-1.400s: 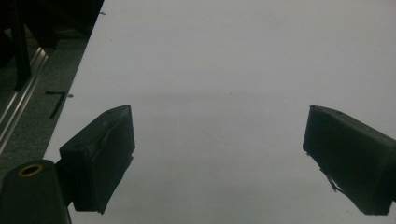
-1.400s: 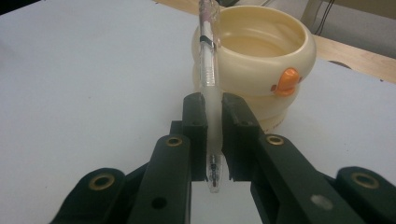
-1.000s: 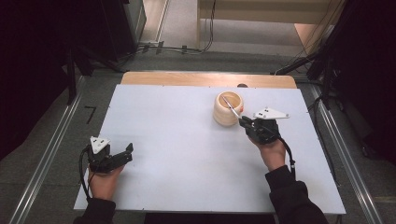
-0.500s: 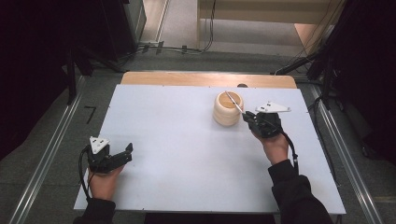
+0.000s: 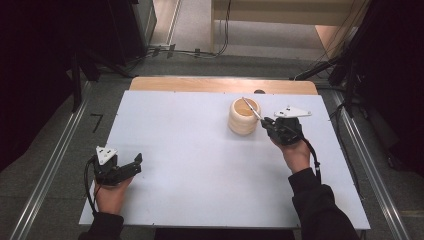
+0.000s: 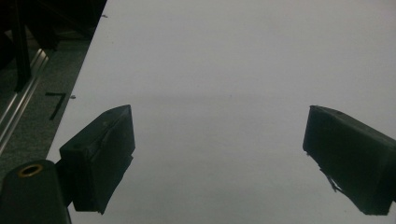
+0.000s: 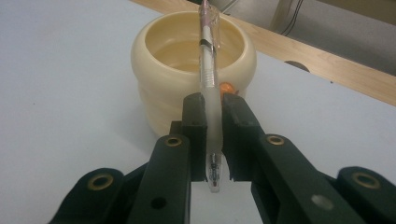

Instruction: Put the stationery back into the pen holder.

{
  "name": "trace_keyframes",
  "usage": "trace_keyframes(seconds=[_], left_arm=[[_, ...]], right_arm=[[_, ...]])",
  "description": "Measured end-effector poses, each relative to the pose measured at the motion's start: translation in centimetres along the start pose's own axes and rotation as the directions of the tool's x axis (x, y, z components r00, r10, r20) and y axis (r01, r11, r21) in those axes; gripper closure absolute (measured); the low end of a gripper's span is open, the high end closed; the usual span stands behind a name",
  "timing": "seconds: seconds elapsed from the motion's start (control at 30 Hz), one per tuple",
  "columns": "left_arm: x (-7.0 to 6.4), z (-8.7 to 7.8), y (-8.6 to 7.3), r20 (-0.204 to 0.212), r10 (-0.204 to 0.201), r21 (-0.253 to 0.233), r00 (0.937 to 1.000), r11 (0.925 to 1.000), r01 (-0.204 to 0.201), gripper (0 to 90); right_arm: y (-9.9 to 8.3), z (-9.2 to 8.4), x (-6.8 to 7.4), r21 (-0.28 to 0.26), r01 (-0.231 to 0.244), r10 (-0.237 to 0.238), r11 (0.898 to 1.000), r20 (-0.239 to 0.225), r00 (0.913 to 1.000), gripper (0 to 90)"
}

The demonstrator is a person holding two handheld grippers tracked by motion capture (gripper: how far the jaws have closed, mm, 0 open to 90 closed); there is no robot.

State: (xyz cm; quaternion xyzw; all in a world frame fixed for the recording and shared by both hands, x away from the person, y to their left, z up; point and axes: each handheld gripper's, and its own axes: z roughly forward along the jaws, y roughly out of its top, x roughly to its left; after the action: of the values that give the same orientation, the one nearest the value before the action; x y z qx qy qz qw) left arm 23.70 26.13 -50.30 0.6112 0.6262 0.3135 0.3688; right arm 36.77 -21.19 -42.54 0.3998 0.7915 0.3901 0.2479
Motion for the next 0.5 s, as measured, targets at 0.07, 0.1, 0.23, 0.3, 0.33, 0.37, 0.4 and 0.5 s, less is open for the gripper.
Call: trace_keyframes(seconds=[0.07, 0.1, 0.23, 0.3, 0.33, 0.37, 0.4, 0.5], left_arm=[[0.0, -0.01, 0.0, 0.0, 0.0, 0.0, 1.0, 1.0, 0.0, 9.9], [0.0, -0.02, 0.0, 0.0, -0.001, -0.002, 1.0, 1.0, 0.001, 9.8], [0.03, -0.02, 0.0, 0.0, -0.001, 0.0, 1.0, 1.0, 0.001, 9.9], [0.01, -0.01, 0.0, 0.0, -0.002, -0.002, 1.0, 1.0, 0.002, 9.9], [0.01, -0.01, 0.0, 0.001, -0.001, -0.002, 1.0, 1.0, 0.001, 9.9], [0.01, 0.0, 0.0, 0.001, -0.002, -0.002, 1.0, 1.0, 0.002, 9.9], [0.02, 0.0, 0.0, 0.001, -0.002, -0.002, 1.0, 1.0, 0.002, 9.9], [0.03, -0.03, 0.01, 0.0, -0.003, -0.002, 1.0, 1.0, 0.003, 9.8]], right_arm=[[0.0, 0.02, 0.01, 0.003, 0.004, -0.004, 1.0, 0.001, 1.0, 77.7], [0.02, 0.0, -0.01, 0.003, 0.003, -0.003, 1.0, 0.001, 1.0, 77.7], [0.15, -0.11, -0.09, -0.002, 0.004, -0.004, 1.0, 0.004, 1.0, 77.7], [0.26, -0.2, -0.11, -0.006, 0.003, -0.003, 1.0, 0.006, 1.0, 77.7], [0.33, -0.27, -0.15, -0.006, 0.006, -0.006, 1.0, 0.007, 1.0, 77.7], [0.41, -0.31, -0.17, -0.008, 0.005, -0.005, 1.0, 0.008, 1.0, 77.7], [0.47, -0.37, -0.16, -0.008, 0.004, -0.003, 1.0, 0.008, 1.0, 77.7], [0.71, -0.53, -0.23, -0.015, 0.008, -0.007, 1.0, 0.012, 0.9999, 77.6]])
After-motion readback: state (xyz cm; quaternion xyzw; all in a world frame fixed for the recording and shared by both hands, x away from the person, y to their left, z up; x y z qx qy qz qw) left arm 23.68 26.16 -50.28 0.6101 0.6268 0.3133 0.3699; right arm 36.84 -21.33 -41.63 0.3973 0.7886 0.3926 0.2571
